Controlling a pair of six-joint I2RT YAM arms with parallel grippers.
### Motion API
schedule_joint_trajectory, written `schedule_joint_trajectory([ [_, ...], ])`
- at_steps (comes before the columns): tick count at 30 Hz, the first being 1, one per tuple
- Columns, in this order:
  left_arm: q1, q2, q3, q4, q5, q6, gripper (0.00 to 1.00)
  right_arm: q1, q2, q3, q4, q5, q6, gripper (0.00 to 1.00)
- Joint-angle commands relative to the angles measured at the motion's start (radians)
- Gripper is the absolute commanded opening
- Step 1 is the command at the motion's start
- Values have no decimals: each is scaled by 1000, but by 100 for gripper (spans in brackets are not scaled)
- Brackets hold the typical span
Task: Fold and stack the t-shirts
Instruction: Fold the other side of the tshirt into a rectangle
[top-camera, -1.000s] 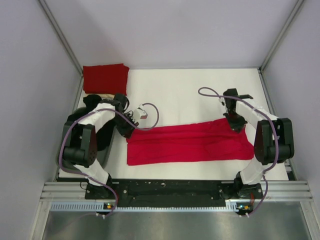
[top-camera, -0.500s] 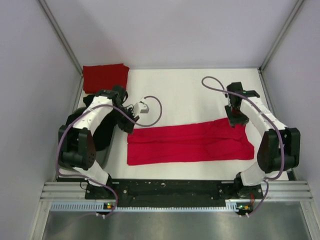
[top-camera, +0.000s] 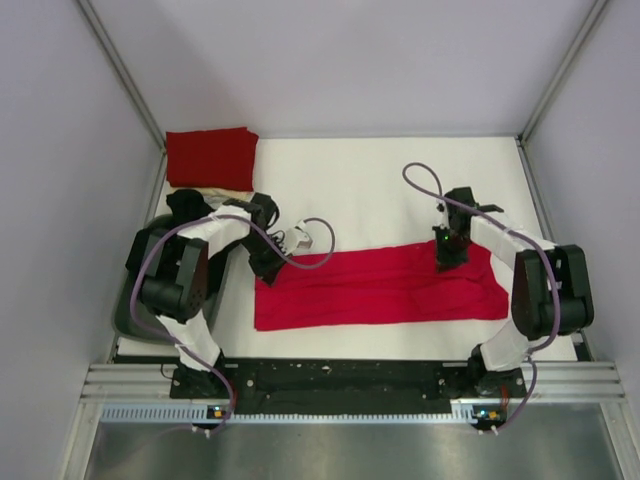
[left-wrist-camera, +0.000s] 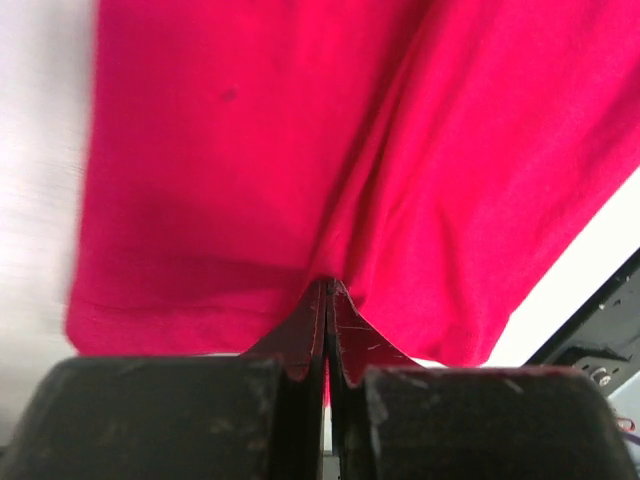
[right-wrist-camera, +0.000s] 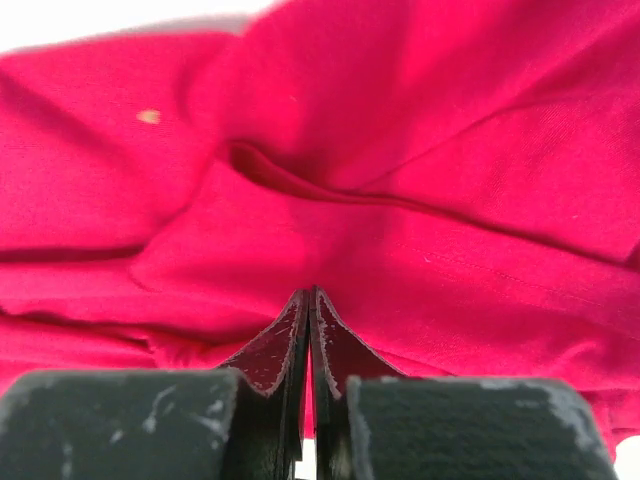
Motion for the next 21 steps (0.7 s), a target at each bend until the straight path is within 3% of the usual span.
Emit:
schedule_joint_trajectory([
  [1, -5, -85, -66, -58, 23, 89, 0, 5, 52, -34, 51, 64, 61, 0],
  [6, -5, -131, -120, -126, 26, 166, 1, 7, 38, -48, 41, 105, 60, 0],
  [11, -3, -161, -61, -195, 26, 192, 15, 5, -57, -7, -11, 169, 46, 0],
  [14, 21, -170, 62, -224, 89, 157, 33, -30, -118, 38, -25, 254, 37, 32],
  [16, 46, -173, 99, -136, 65, 71, 45, -99, -138, 47, -6, 277, 35, 47],
  [18, 59, -147, 102, -7, -31, -15, 50, -181, -126, 47, 51, 247, 20, 55],
  [21, 63, -67, 116, 113, -148, -75, 52, -228, -15, 113, 79, 225, -27, 58],
])
